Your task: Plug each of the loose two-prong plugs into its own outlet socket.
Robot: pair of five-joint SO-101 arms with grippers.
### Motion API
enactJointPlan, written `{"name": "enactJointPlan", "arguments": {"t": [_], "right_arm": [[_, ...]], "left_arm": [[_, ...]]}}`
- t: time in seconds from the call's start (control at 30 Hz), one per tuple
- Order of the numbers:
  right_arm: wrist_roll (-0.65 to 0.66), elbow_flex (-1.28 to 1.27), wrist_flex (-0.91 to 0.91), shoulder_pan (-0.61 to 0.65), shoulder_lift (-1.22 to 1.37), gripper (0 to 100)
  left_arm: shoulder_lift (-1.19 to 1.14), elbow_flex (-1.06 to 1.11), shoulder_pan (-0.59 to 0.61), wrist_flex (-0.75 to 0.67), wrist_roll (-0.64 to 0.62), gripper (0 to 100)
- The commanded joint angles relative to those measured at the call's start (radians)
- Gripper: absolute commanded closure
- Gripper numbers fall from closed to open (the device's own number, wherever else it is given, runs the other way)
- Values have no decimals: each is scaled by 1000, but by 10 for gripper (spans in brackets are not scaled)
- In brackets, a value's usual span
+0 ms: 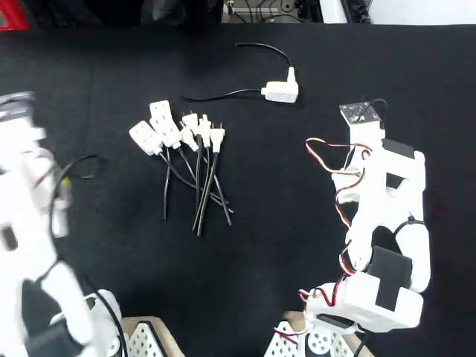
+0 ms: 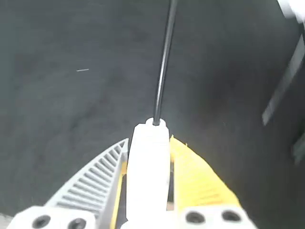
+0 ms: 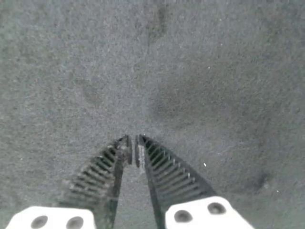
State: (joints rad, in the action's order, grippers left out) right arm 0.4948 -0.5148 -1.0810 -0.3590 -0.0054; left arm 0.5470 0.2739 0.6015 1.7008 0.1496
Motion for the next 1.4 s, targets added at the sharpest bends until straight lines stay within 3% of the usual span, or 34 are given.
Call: {"name": "enactJointPlan", "arguments": {"t": [0.0,0.17,0.43,0.6,0.77,0.97,1.1,1.23,1.37], "right_arm": [[3,5,11,-15,-45,986],[3,5,11,-12,-45,986],[3,4,8,-11,-45,986],[9,-10,9,-17,-47,986],[9,-19,11,-17,-47,986],[9,-16,11,-12,-50,986],[8,-16,11,-9,-47,986],[9,-22,11,-9,-47,986],[9,-22,11,-9,-47,986]], "left_arm": [[212,-16,165,41,-77,965],[204,142,134,-5,-71,800],[-245,58,-82,0,-92,812],[-419,-120,-87,51,-92,810],[-354,-236,21,61,-37,810],[-270,-107,266,58,78,810],[-270,41,409,38,296,811],[-270,234,522,-121,483,814],[-259,344,613,-235,756,816]]}}
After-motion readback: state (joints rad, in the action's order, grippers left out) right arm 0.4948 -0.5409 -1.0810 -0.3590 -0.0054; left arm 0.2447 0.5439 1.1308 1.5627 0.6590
